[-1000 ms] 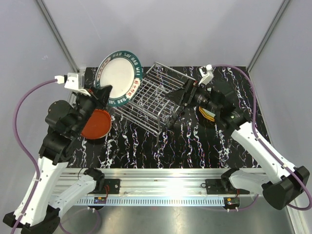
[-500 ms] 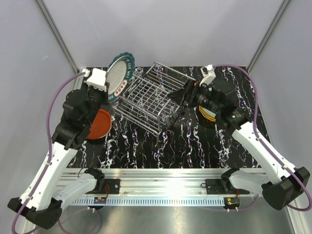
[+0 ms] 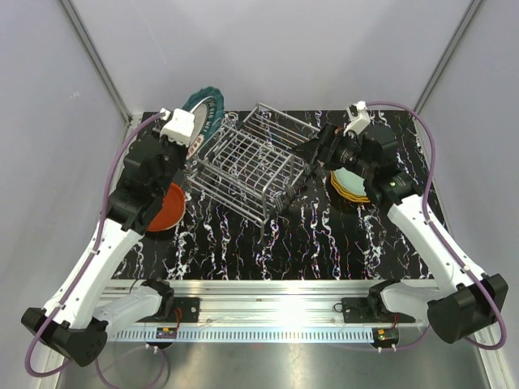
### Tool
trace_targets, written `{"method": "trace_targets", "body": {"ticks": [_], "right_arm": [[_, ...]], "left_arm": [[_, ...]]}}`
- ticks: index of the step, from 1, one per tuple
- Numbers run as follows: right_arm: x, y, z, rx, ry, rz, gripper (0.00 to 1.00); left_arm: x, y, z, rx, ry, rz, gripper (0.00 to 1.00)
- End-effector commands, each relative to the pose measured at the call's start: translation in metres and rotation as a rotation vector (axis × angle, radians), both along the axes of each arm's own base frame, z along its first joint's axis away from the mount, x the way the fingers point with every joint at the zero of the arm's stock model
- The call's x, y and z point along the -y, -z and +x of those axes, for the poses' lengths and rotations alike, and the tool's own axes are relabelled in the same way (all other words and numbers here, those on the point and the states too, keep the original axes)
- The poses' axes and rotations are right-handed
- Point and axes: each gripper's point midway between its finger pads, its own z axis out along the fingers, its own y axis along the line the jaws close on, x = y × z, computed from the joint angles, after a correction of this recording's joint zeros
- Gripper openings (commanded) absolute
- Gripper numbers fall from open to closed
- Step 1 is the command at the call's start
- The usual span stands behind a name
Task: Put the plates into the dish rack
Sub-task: Insert the plate into the dish rack
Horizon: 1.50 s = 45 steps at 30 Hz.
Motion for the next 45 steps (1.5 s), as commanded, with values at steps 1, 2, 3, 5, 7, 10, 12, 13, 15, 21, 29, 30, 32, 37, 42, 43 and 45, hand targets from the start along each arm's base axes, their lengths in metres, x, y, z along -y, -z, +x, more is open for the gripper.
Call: {"method": "trace_targets", "body": {"ticks": [1, 2, 3, 5, 7, 10, 12, 13, 15, 21, 29, 30, 32, 37, 42, 43, 45], "right_arm": [[-0.002, -0.011, 0.002, 0.045, -0.039, 0.027, 0.90], [-0.001, -0.011, 0.003, 0.045, -0.035, 0.025, 0.90], [0.001, -0.010, 0.005, 0.046, -0.031, 0.024, 0.90], [0.003, -0.010, 0.006, 0.046, -0.028, 0.022, 0.90], [0.005, -0.007, 0.008, 0.038, -0.023, 0.021, 0.90], [0.009, -0.004, 0.011, 0.031, -0.018, 0.021, 0.90], [0.010, -0.003, 0.012, 0.025, -0.017, 0.024, 0.90], [0.011, -0.001, 0.013, 0.024, -0.016, 0.023, 0.90], [0.011, 0.000, 0.014, 0.021, -0.015, 0.025, 0.90], [0.015, 0.004, 0.017, 0.012, -0.008, 0.024, 0.90], [0.018, 0.011, 0.020, -0.001, -0.001, 0.022, 0.90], [0.018, 0.012, 0.020, -0.003, -0.001, 0.022, 0.90], [0.020, 0.013, 0.021, -0.006, 0.002, 0.022, 0.90], [0.022, 0.015, 0.023, -0.010, 0.007, 0.021, 0.90], [0.023, 0.020, 0.025, -0.022, 0.009, 0.020, 0.90], [0.023, 0.021, 0.025, -0.024, 0.009, 0.020, 0.90], [0.023, 0.022, 0.025, -0.026, 0.011, 0.021, 0.91]], "left_arm": [[-0.006, -0.062, 0.004, 0.183, -0.036, -0.048, 0.00], [-0.005, -0.061, 0.006, 0.181, -0.036, -0.047, 0.00], [-0.005, -0.060, 0.007, 0.178, -0.039, -0.042, 0.00], [-0.004, -0.056, 0.010, 0.167, -0.040, -0.033, 0.00], [-0.004, -0.053, 0.012, 0.163, -0.046, -0.028, 0.00], [-0.004, -0.051, 0.014, 0.162, -0.049, -0.023, 0.00], [-0.004, -0.048, 0.016, 0.158, -0.050, -0.021, 0.00], [-0.003, -0.048, 0.016, 0.158, -0.049, -0.021, 0.00], [-0.003, -0.047, 0.018, 0.158, -0.051, -0.022, 0.00], [-0.001, -0.044, 0.019, 0.155, -0.049, -0.034, 0.00], [-0.002, -0.035, 0.024, 0.137, -0.070, -0.038, 0.05], [-0.002, -0.033, 0.025, 0.132, -0.071, -0.035, 0.05], [-0.001, -0.030, 0.026, 0.129, -0.073, -0.034, 0.06], [0.001, -0.023, 0.028, 0.115, -0.067, -0.030, 0.08], [0.004, -0.019, 0.028, 0.105, -0.051, -0.039, 0.12], [0.004, -0.019, 0.029, 0.105, -0.051, -0.041, 0.13], [0.004, -0.015, 0.030, 0.097, -0.054, -0.036, 0.15]]}}
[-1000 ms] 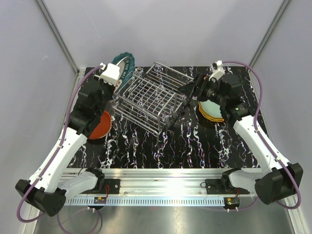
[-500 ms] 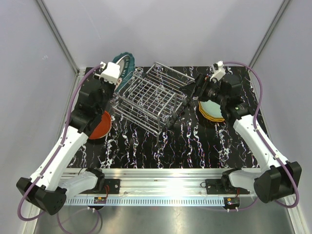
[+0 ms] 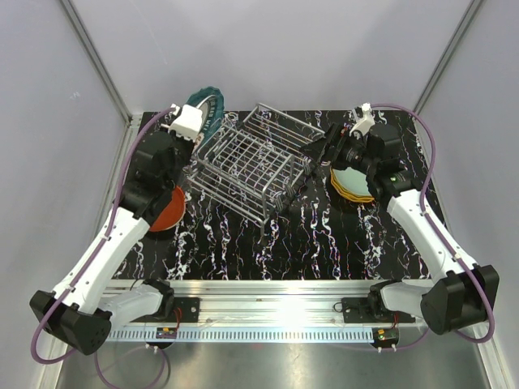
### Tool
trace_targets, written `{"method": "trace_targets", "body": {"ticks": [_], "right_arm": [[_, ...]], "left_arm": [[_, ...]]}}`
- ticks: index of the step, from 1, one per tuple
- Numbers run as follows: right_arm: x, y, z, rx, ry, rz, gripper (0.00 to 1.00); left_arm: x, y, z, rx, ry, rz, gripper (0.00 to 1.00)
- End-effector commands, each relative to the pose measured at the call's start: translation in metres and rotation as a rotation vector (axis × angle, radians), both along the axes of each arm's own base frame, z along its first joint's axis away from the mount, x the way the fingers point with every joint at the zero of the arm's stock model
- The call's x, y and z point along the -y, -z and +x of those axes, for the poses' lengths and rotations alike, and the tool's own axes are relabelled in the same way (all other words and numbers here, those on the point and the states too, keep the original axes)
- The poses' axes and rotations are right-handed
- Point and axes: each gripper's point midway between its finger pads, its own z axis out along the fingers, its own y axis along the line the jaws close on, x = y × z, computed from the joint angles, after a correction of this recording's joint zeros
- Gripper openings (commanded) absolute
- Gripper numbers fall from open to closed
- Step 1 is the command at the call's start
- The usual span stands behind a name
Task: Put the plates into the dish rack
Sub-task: Insert the plate into the dish rack
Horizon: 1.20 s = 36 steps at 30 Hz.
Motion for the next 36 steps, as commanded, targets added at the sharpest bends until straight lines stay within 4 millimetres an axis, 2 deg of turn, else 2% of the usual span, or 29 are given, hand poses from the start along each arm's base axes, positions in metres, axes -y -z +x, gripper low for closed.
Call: {"method": "trace_targets", "body": {"ticks": [1, 5, 8, 13, 18, 22, 29, 36], "right_arm": [[0.001, -0.008, 0.004, 0.041, -0.006, 0.016, 0.90], [0.001, -0.006, 0.004, 0.036, -0.007, 0.016, 0.90], [0.002, -0.005, 0.005, 0.034, -0.005, 0.014, 0.90], [0.002, -0.004, 0.005, 0.030, -0.003, 0.015, 0.90], [0.003, -0.002, 0.006, 0.021, -0.002, 0.014, 0.90], [0.003, -0.002, 0.006, 0.024, -0.002, 0.015, 0.90], [0.004, 0.000, 0.007, 0.018, -0.003, 0.013, 0.90], [0.001, -0.007, 0.005, 0.036, -0.023, 0.018, 0.88]], "left_arm": [[0.003, -0.028, 0.005, 0.107, -0.007, -0.066, 0.16], [0.005, -0.022, 0.007, 0.089, 0.002, -0.064, 0.23], [0.006, -0.023, 0.007, 0.091, 0.007, -0.063, 0.32], [0.005, -0.022, 0.007, 0.088, 0.002, -0.062, 0.37], [0.004, -0.023, 0.008, 0.091, -0.004, -0.064, 0.49], [0.003, -0.025, 0.009, 0.089, -0.013, -0.062, 0.55], [0.001, -0.024, 0.013, 0.078, -0.038, -0.052, 0.59], [-0.004, -0.023, 0.018, 0.050, -0.082, -0.035, 0.59]]}}
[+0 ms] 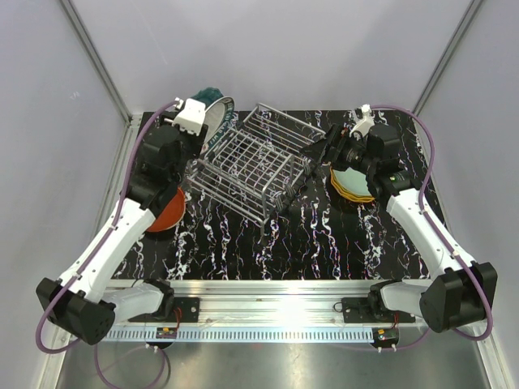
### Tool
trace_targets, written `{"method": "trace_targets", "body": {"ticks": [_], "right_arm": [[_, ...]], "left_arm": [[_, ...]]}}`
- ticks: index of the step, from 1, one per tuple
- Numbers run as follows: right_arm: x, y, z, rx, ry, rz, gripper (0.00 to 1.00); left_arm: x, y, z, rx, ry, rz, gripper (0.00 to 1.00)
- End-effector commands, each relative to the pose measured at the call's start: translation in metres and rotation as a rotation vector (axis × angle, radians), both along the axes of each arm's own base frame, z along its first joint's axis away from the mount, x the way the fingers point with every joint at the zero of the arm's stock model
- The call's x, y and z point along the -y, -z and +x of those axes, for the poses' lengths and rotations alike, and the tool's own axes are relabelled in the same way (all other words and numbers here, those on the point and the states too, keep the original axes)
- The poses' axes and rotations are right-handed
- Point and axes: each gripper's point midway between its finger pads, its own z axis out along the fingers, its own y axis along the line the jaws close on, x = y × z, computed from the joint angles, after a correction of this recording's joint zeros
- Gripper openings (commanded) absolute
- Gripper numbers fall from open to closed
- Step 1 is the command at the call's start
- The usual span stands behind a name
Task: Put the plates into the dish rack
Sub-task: Insert the plate into the dish rack
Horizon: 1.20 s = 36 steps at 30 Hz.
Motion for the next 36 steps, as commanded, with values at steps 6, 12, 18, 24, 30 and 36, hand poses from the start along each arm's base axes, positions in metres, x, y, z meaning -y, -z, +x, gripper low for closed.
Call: {"method": "trace_targets", "body": {"ticks": [6, 12, 18, 24, 30, 36], "right_arm": [[-0.004, -0.026, 0.000, 0.083, -0.047, 0.026, 0.84], [-0.005, -0.026, -0.002, 0.080, -0.058, 0.030, 0.83], [-0.004, -0.026, -0.004, 0.081, -0.057, 0.020, 0.84], [-0.003, -0.030, -0.006, 0.086, -0.056, 0.018, 0.84], [-0.002, -0.032, -0.010, 0.080, -0.048, 0.022, 0.85], [0.000, -0.038, -0.016, 0.085, -0.042, 0.023, 0.85]], "left_arm": [[-0.018, -0.029, 0.004, 0.057, -0.120, -0.016, 0.63], [-0.028, -0.026, 0.009, 0.039, -0.187, 0.000, 0.66], [-0.040, -0.023, 0.014, 0.021, -0.238, -0.030, 0.68], [-0.042, -0.030, 0.009, 0.034, -0.231, -0.059, 0.75], [-0.042, -0.041, 0.001, 0.056, -0.211, -0.080, 0.85], [-0.040, -0.051, -0.007, 0.062, -0.191, -0.107, 0.89]]}}
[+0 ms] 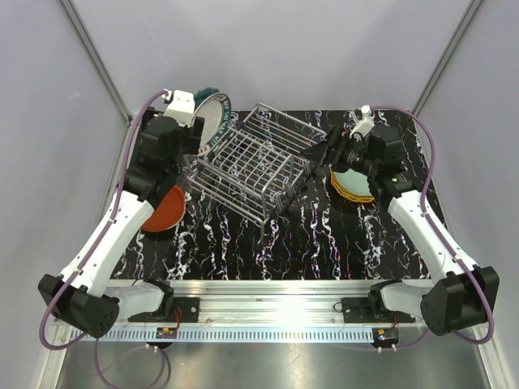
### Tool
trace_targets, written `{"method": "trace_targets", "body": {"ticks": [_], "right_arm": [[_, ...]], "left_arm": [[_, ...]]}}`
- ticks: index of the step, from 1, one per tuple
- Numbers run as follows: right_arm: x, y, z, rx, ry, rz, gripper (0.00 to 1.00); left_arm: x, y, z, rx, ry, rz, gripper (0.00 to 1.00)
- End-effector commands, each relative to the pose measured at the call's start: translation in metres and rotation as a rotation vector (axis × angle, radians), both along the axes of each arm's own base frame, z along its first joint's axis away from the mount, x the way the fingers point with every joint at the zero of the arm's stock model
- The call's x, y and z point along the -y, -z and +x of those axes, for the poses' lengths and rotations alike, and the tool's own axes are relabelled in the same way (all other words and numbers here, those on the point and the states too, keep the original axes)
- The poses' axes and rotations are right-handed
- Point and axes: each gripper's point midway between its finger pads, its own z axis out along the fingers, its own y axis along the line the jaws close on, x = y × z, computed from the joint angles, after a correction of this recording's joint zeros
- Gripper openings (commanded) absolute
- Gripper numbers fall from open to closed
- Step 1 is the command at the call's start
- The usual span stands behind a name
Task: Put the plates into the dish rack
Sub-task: Insert the plate into the dish rack
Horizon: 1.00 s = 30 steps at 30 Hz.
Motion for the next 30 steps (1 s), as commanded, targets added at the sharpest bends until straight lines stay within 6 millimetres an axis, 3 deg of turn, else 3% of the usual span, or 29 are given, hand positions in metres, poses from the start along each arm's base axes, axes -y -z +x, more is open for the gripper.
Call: {"method": "trace_targets", "body": {"ticks": [1, 11, 19, 23, 26, 30], "right_arm": [[0.004, -0.035, -0.006, 0.087, 0.000, 0.016, 0.85], [0.008, -0.041, -0.016, 0.096, 0.005, 0.006, 0.86], [0.012, -0.035, -0.022, 0.086, 0.017, -0.013, 0.87], [0.022, -0.037, -0.020, 0.093, 0.075, -0.049, 0.87], [0.041, -0.026, -0.013, 0.050, 0.191, -0.106, 0.87], [0.094, 0.003, 0.001, -0.066, 0.466, -0.215, 0.88]], "left_arm": [[-0.007, -0.047, -0.012, 0.117, -0.013, -0.069, 0.89], [-0.005, -0.068, -0.030, 0.138, 0.034, -0.120, 0.99], [-0.003, -0.055, -0.032, 0.102, 0.038, -0.133, 0.99], [-0.003, -0.074, -0.045, 0.139, 0.062, -0.182, 0.99], [-0.003, -0.094, -0.067, 0.190, 0.097, -0.250, 0.99], [-0.002, -0.102, -0.093, 0.238, 0.148, -0.335, 0.99]]}}
